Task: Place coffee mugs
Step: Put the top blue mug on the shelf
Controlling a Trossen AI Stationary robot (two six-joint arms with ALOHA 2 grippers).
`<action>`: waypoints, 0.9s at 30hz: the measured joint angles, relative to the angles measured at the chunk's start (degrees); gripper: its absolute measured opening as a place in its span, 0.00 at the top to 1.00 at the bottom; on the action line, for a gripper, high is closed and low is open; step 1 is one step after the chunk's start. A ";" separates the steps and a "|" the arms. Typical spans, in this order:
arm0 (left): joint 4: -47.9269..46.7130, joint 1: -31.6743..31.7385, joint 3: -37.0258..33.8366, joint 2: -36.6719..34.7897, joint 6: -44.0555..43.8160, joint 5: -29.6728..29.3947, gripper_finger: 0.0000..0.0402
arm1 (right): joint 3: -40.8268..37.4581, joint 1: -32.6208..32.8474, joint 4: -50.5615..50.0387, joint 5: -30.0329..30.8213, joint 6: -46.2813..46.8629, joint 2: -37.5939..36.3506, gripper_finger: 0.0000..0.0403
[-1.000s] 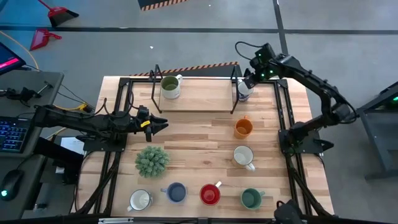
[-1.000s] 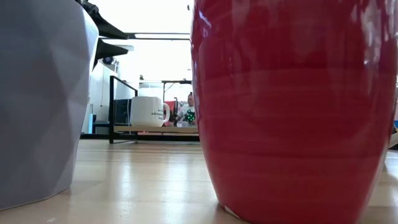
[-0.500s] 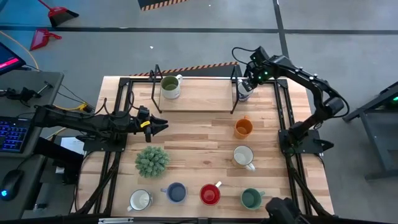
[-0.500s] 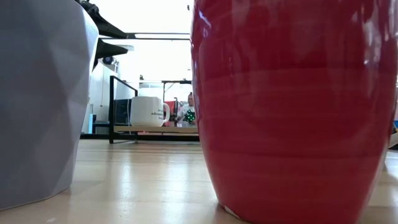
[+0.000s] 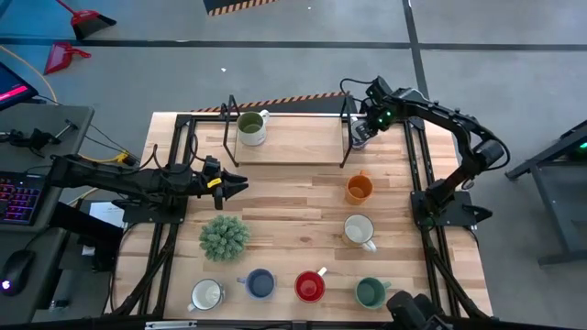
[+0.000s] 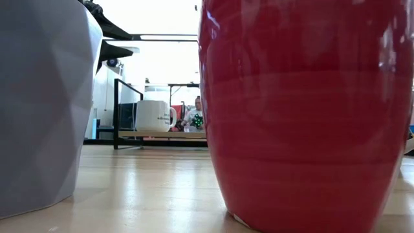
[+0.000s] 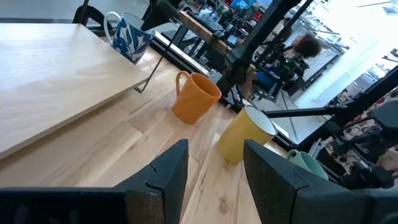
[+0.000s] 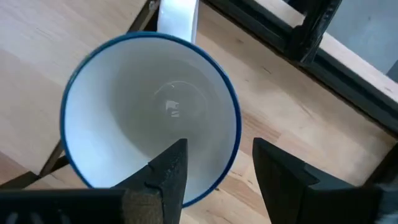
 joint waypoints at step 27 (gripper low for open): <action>-0.16 0.00 0.00 0.00 -0.04 0.00 0.65 | -5.37 0.02 6.84 0.66 6.51 -1.15 0.99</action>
